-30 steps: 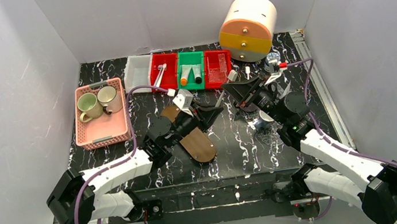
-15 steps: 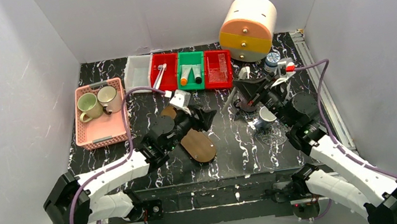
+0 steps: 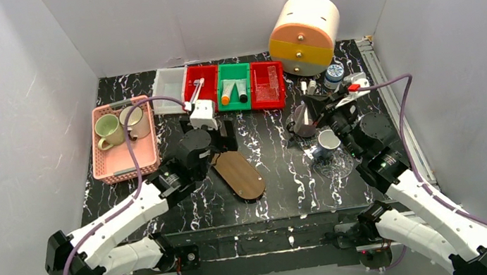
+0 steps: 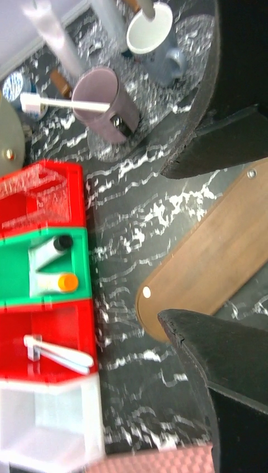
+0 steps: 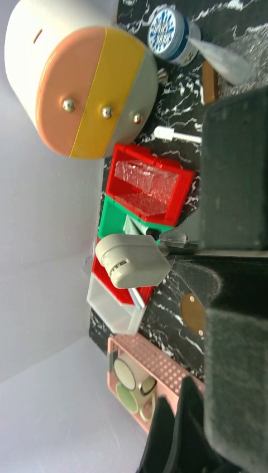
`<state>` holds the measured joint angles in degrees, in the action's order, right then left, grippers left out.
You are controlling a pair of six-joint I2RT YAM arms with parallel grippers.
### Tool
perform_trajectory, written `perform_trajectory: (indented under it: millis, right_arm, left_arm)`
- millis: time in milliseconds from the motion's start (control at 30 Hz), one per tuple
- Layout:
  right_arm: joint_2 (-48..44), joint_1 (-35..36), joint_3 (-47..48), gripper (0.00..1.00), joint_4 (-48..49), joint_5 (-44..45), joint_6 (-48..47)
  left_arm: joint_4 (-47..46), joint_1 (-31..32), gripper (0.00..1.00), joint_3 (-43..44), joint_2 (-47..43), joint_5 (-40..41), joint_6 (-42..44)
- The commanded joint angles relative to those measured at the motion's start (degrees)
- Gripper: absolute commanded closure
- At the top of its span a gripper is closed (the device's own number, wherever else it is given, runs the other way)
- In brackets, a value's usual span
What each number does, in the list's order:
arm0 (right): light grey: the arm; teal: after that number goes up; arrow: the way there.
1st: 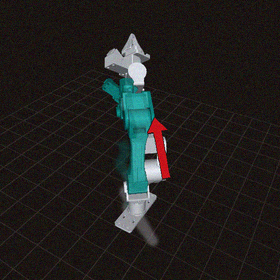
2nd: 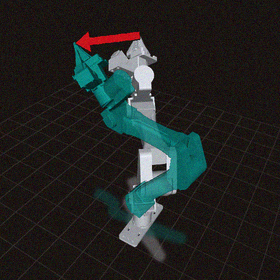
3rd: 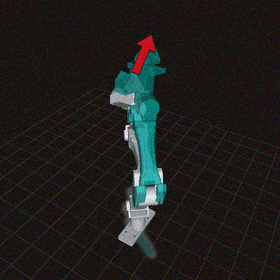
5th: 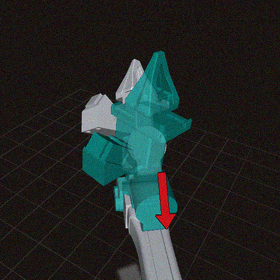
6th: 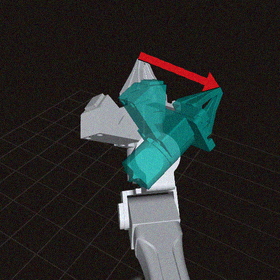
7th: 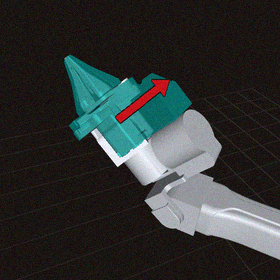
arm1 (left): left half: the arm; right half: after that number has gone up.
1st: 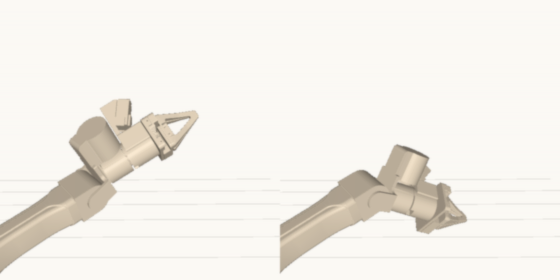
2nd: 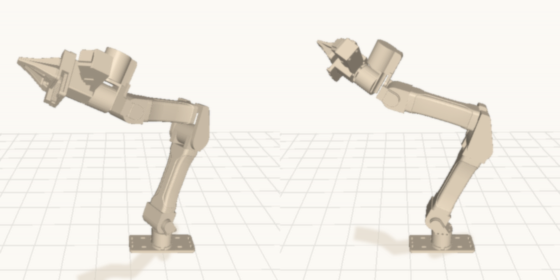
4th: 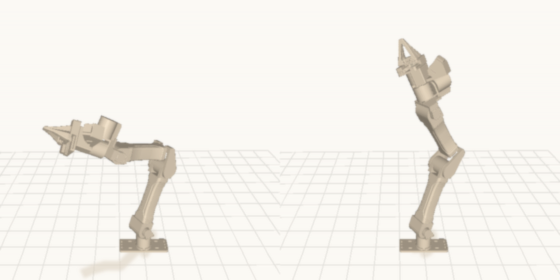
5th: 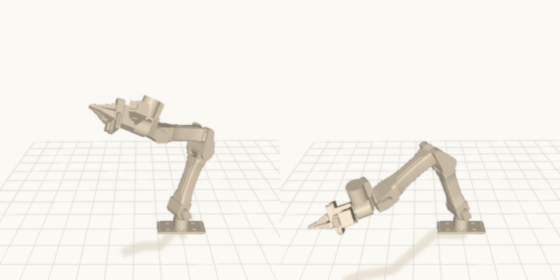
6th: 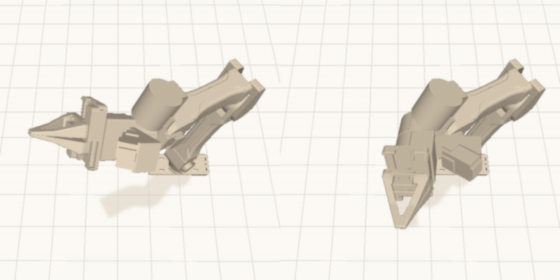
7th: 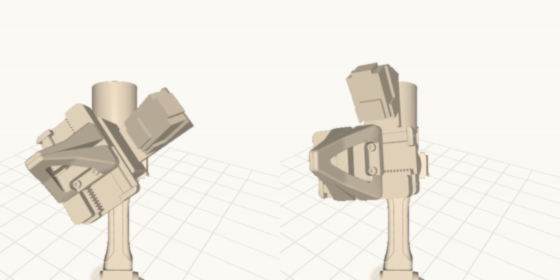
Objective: Prepare toiletry sets of a toothbrush and toothpaste on the tray
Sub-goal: Pick up the toothbrush from the storage box, then place the toothbrush in the cup.
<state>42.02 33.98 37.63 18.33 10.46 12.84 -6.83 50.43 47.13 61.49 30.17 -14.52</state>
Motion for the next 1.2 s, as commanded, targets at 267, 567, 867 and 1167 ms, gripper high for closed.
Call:
perform_trajectory:
  millis: [267,567,867,1167]
  right_arm:
    - [-1.1,-0.1,1.6,0.99,-2.7,12.0,-10.9]
    - [-0.1,-0.1,-1.5,0.99,-1.8,25.1,-10.7]
    - [2.3,-0.1,-4.9,0.99,-0.5,29.6,-10.3]
    - [3.7,-0.1,-12.4,0.99,8.8,32.5,-11.9]
  left_arm:
    - [24.6,-2.0,0.03,8.7,-8.8,14.7,1.1]
    - [24.9,-2.1,0.02,4.5,-14.7,19.3,5.0]
    - [24.1,-2.5,0.02,2.0,-18.0,20.2,5.5]
    - [23.9,-3.6,0.02,1.4,-19.1,20.4,5.7]
